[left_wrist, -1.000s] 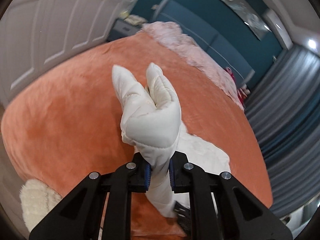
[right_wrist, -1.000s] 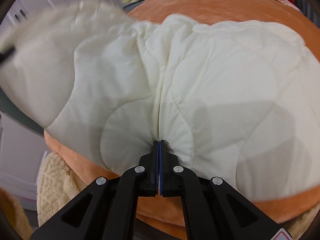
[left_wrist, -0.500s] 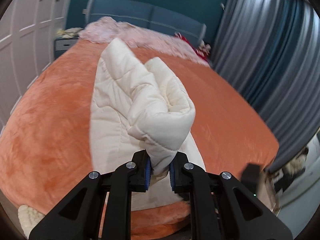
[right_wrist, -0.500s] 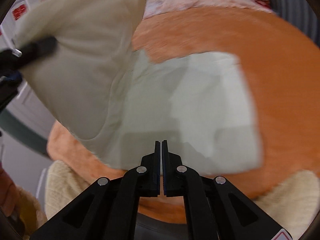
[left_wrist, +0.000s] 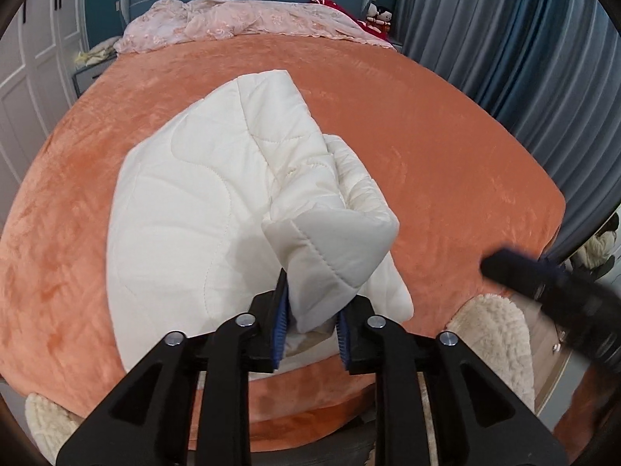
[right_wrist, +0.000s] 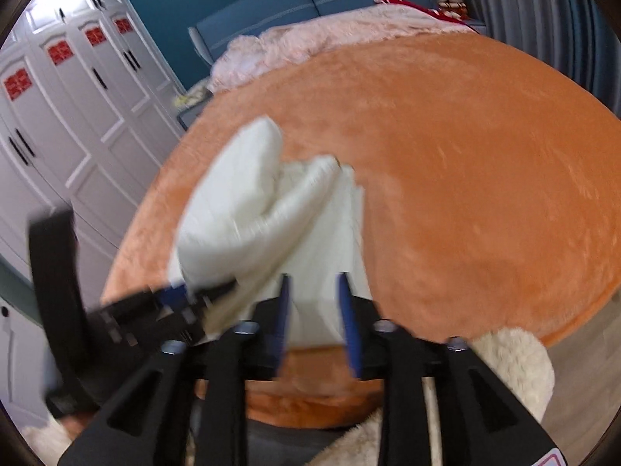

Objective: Fold large clothes

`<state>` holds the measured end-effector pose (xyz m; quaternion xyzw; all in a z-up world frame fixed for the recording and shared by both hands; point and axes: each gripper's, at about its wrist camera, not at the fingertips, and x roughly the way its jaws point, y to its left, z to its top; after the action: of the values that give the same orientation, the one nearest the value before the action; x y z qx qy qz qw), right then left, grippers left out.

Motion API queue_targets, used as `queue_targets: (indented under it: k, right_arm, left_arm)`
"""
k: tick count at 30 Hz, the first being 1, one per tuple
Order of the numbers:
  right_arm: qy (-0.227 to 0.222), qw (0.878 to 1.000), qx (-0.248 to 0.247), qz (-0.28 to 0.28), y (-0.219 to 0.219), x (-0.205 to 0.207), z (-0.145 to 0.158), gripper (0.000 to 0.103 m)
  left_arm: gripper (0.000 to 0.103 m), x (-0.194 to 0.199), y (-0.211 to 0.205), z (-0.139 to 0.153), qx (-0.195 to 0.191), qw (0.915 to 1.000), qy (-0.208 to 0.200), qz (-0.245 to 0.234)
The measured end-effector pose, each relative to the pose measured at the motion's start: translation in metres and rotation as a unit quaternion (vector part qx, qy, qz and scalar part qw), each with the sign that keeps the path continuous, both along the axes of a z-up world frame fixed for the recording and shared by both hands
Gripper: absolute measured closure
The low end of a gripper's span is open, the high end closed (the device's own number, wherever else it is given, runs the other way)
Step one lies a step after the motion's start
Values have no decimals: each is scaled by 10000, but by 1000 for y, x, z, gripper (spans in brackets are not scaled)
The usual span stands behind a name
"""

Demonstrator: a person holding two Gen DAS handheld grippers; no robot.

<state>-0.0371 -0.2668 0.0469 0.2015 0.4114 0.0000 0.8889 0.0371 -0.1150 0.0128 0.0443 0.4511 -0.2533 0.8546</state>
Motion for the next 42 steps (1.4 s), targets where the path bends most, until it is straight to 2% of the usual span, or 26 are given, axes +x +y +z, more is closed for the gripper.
queue_targets:
  k: [7,11,14,19,21,22,25,30,34,42]
  right_arm:
    - [-283,9974,298,594,25,43,29,53]
    - [-248,9947,187,977,54,58,29,48]
    - [-114,9927,180,1187,72,66,25,45]
    - [259,9945,-17,1010,77,76,2,45]
    - [301,9951,-23,946,74,77,-2,62]
    - [296,9954,-8,912,71,77,-2,81]
    - [237,9958,278,841,56,69,-1,91]
    - [333,9977,322,491,27,45,-16,94]
    - [575,9975,368,179,3,28,-40,94]
    - [914,9958,79,-17,-8,22,-76,95]
  left_arm:
    - [68,-15,52,29,-467,9985,89,284]
    - [62,-22,88,44,-694,9955,2,642]
    - [62,-21,111,46,-678,9930,-39,964]
    - [62,-5,123,30,-515,9902,155,1290]
    - [62,2,123,26,-485,9894,194,1353]
    - [62,4,124,24,-474,9892,202,1372]
    - [62,7,121,23,-413,9899,175,1348]
    - [62,11,107,18,-287,9918,195,1228]
    - [62,15,89,11,-158,9935,272,1090]
    - [62,23,58,-12,143,9937,530,980]
